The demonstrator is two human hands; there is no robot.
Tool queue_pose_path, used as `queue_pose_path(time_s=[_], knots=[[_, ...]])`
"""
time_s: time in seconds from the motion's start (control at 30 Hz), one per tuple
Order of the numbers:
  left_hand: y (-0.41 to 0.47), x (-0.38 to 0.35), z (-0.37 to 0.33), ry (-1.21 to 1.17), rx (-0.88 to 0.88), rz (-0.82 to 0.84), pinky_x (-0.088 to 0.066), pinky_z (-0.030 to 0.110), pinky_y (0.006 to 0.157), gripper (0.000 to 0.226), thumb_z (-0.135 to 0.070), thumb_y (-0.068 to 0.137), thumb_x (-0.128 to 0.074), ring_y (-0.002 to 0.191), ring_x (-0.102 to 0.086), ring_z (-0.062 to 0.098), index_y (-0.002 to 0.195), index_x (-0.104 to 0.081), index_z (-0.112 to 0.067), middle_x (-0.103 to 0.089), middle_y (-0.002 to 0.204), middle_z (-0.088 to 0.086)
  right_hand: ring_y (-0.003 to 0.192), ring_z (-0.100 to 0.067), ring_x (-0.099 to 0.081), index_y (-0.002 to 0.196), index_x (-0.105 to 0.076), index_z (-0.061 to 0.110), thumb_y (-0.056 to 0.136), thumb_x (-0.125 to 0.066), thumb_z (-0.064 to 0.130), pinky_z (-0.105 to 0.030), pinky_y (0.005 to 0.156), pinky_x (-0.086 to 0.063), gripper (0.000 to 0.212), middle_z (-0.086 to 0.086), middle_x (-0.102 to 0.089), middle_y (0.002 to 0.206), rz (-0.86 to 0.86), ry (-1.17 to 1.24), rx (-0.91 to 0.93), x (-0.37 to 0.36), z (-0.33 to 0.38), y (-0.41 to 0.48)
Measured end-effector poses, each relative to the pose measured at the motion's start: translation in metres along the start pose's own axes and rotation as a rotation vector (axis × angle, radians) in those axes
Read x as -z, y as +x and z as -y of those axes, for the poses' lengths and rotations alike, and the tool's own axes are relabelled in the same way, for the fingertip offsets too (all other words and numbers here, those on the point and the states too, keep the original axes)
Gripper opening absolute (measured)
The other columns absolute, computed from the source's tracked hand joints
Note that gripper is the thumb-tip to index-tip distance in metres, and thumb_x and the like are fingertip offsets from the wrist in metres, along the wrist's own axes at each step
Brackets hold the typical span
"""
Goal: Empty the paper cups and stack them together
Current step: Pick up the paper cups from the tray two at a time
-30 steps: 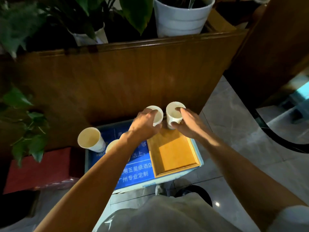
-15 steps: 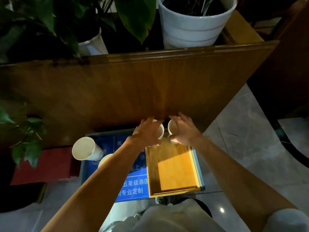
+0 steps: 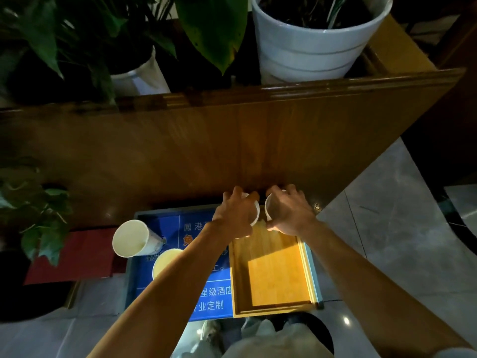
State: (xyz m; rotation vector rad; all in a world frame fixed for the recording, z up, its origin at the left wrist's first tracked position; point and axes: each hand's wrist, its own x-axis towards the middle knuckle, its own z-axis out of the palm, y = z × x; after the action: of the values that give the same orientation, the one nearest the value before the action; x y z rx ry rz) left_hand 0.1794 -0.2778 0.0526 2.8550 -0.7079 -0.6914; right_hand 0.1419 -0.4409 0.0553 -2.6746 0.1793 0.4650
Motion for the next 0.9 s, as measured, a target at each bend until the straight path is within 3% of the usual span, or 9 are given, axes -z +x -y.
queue_pose_path(time_s=[0.13,0.37,0.5,0.6,0.73,0.9], knots=[[-0.007,0.011,0.009,-0.010,-0.012,-0.009,-0.053,0.049,0.092,0.081,-0.035,0.057,-0.085,0.117,-0.042,0.035,0.122,-0.037,-0.036,-0.040,0.127,0.010,0.113,-0.029,-0.047,0.121,-0.042,0.028,0.058,-0.084,0.047,-0.041,0.093,-0.043,0.078,-0.006,-0.055,0.123,-0.013,-0.060,0.016,0.005,0.008,-0.006],[-0.038,0.049,0.040,-0.093,-0.033,-0.075,-0.051,0.048,0.086,0.073,-0.047,0.049,-0.082,0.112,-0.047,0.032,0.105,-0.037,-0.039,-0.052,0.116,0.003,0.105,-0.029,-0.049,0.113,-0.043,0.036,0.056,-0.080,0.028,-0.044,0.086,-0.050,0.068,-0.006,-0.049,0.117,-0.050,0.079,-0.104,0.018,0.037,-0.029],[-0.070,0.069,0.065,-0.182,-0.041,-0.171,-0.051,0.046,0.090,0.081,-0.049,0.050,-0.085,0.112,-0.050,0.031,0.116,-0.039,-0.042,-0.047,0.120,0.004,0.107,-0.030,-0.051,0.115,-0.040,0.040,0.052,-0.078,0.040,-0.040,0.083,-0.051,0.073,-0.004,-0.048,0.119,-0.069,0.096,-0.139,0.022,0.065,-0.041],[-0.103,0.085,0.085,-0.230,-0.077,-0.237,-0.052,0.043,0.090,0.081,-0.047,0.052,-0.086,0.111,-0.052,0.034,0.118,-0.040,-0.043,-0.044,0.122,0.005,0.116,-0.034,-0.050,0.114,-0.039,0.042,0.053,-0.077,0.048,-0.034,0.079,-0.042,0.072,-0.006,-0.053,0.122,-0.111,0.057,-0.140,0.019,0.091,-0.052],[-0.156,0.100,0.125,-0.252,-0.139,-0.293,-0.048,0.040,0.092,0.078,-0.040,0.054,-0.087,0.110,-0.054,0.034,0.117,-0.041,-0.043,-0.043,0.126,0.007,0.104,-0.035,-0.057,0.109,-0.044,0.044,0.052,-0.082,0.046,-0.030,0.070,-0.041,0.069,-0.006,-0.053,0.115,-0.254,0.109,-0.126,0.004,0.138,-0.081],[-0.202,0.111,0.159,-0.291,-0.119,-0.374,-0.048,0.035,0.086,0.079,-0.041,0.054,-0.087,0.111,-0.052,0.030,0.118,-0.042,-0.048,-0.039,0.127,0.003,0.113,-0.030,-0.051,0.109,-0.043,0.047,0.052,-0.085,0.048,-0.032,0.075,-0.037,0.071,-0.002,-0.055,0.118,-0.259,0.132,-0.016,0.003,0.189,-0.107]])
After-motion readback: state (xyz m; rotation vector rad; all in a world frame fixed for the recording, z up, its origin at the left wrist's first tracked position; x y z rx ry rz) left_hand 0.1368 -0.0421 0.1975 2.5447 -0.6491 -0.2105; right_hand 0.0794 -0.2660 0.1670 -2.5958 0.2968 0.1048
